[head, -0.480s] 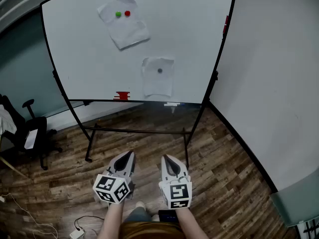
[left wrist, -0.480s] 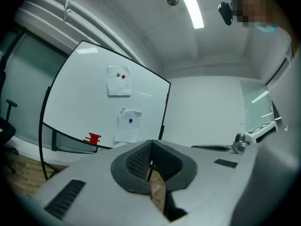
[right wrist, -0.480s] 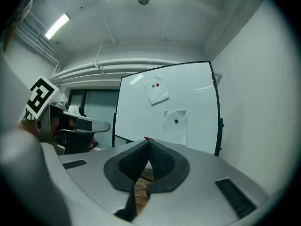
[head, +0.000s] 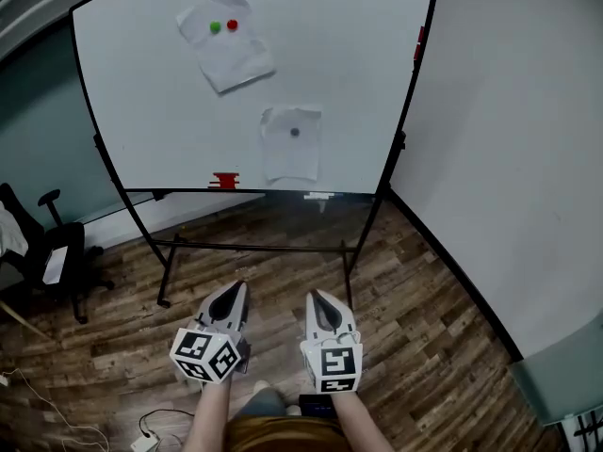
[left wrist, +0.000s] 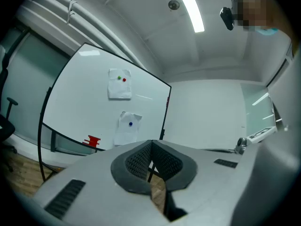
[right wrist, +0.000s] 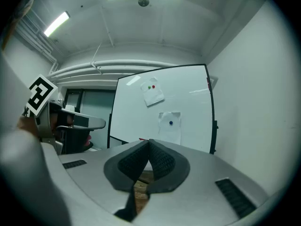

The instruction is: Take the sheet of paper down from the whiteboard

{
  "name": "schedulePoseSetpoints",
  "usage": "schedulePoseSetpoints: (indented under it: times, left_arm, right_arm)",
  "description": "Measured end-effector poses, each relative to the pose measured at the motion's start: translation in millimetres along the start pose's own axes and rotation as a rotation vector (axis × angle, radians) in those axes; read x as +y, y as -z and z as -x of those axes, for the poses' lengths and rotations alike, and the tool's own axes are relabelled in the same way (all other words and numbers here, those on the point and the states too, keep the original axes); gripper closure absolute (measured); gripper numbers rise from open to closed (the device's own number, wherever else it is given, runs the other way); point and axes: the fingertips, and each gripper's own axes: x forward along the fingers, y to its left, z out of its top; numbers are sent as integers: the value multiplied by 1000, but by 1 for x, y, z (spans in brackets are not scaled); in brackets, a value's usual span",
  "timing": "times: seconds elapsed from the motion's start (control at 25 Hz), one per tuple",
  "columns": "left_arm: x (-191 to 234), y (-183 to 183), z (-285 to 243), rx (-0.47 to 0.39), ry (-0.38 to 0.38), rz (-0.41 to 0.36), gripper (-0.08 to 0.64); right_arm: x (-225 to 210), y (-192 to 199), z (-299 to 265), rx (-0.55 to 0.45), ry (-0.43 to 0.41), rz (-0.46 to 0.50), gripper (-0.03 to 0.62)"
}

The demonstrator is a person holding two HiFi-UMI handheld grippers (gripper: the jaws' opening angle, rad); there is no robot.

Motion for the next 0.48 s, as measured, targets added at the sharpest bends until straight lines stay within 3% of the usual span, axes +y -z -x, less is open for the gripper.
schedulePoseSetpoints:
  times: [0.08, 0.12, 0.2, 0.48]
  left_arm:
    - [0, -4, -3, -24, 1, -12, 535]
    - [-1, -7, -5, -43, 8, -10, 530]
    - [-1, -13, -11, -74, 22, 12, 402]
    - [25, -5, -49, -51, -18, 6, 400]
  right_arm:
    - [-4, 0, -1, -4, 8, 5, 573]
    - [-6, 0, -3, -2, 4, 6, 537]
    - [-10, 0, -8, 5, -3, 2, 471]
    - [-25, 7, -50, 6, -6, -6, 462]
